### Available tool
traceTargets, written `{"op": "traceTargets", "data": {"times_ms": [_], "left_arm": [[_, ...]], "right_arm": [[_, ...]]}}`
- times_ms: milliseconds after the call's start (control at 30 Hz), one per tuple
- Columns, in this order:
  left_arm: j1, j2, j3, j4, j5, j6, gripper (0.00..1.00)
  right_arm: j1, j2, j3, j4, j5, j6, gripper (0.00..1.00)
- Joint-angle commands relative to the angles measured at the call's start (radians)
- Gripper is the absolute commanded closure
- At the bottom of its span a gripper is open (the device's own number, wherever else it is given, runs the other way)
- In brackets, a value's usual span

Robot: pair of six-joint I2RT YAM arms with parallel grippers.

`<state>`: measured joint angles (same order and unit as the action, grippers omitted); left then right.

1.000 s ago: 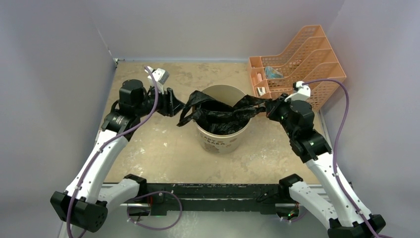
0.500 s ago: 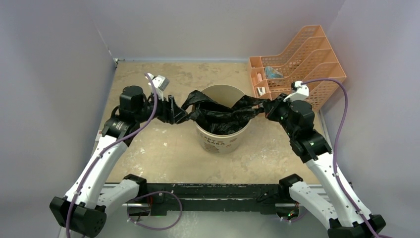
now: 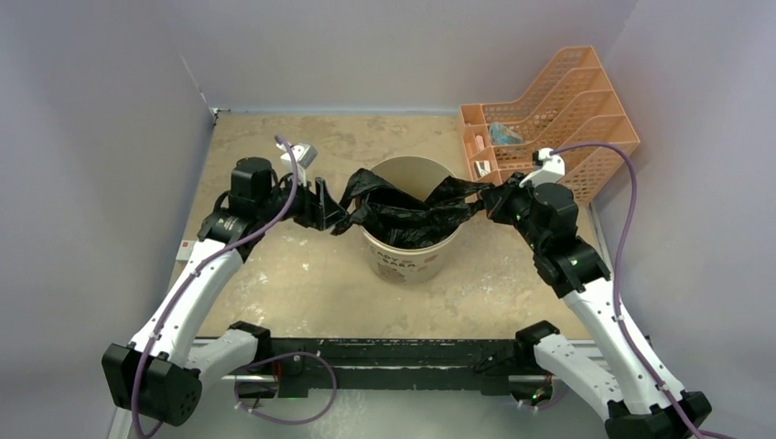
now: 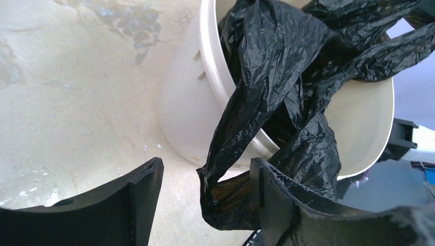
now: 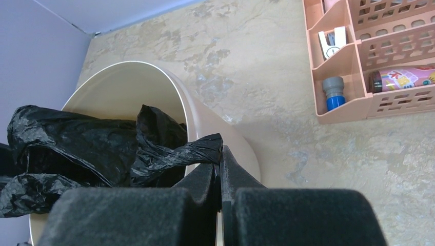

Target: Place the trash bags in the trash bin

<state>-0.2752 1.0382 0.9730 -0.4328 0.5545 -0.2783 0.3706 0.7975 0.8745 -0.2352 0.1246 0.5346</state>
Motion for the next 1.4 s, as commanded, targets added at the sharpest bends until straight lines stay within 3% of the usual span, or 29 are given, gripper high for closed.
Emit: {"op": "traceTargets", "data": {"times_ms": [0,200,367,467,533,733,867,967,1133,1267,1367], "left_arm": [[0.022,0.016,-0.040,0.091,0.162,-0.030,0.37],[0.039,0.048,-0.071,0.169,0.260,-0.059,0.46],[0.064,0.067,-0.077,0.197,0.302,-0.078,0.71],[0.067,0.046,-0.077,0.197,0.255,-0.069,0.91],[0.067,0.033,-0.061,0.168,0.196,-0.050,1.00],[0.078,0.037,-0.001,0.094,-0.038,-0.078,1.00],[0.137,0.036,-0.002,0.130,-0.103,-0.102,1.00],[0.163,0.070,-0.018,0.140,-0.032,-0.095,1.00],[0.163,0.110,-0.109,0.241,0.219,-0.103,1.00],[0.163,0.126,-0.151,0.277,0.328,-0.116,1.00],[0.163,0.097,-0.152,0.278,0.327,-0.110,1.00]], "right_arm": [[-0.004,0.007,0.033,0.034,-0.026,-0.014,1.00],[-0.004,0.014,0.046,0.028,-0.042,-0.017,0.99],[-0.003,0.011,0.047,0.029,-0.034,-0.018,1.00],[-0.004,0.012,0.049,0.028,-0.011,-0.022,1.00],[-0.004,0.009,0.054,0.023,0.023,-0.024,1.00],[-0.003,0.012,0.107,-0.021,0.163,0.026,1.00],[-0.006,0.056,0.110,-0.073,0.273,0.013,1.00],[-0.005,0.062,0.053,-0.070,0.253,0.030,1.00],[-0.005,0.038,-0.065,-0.017,0.187,0.072,1.00],[-0.006,0.063,-0.067,-0.037,0.172,0.052,1.00],[-0.006,0.023,-0.051,-0.039,0.217,0.054,0.86]]}}
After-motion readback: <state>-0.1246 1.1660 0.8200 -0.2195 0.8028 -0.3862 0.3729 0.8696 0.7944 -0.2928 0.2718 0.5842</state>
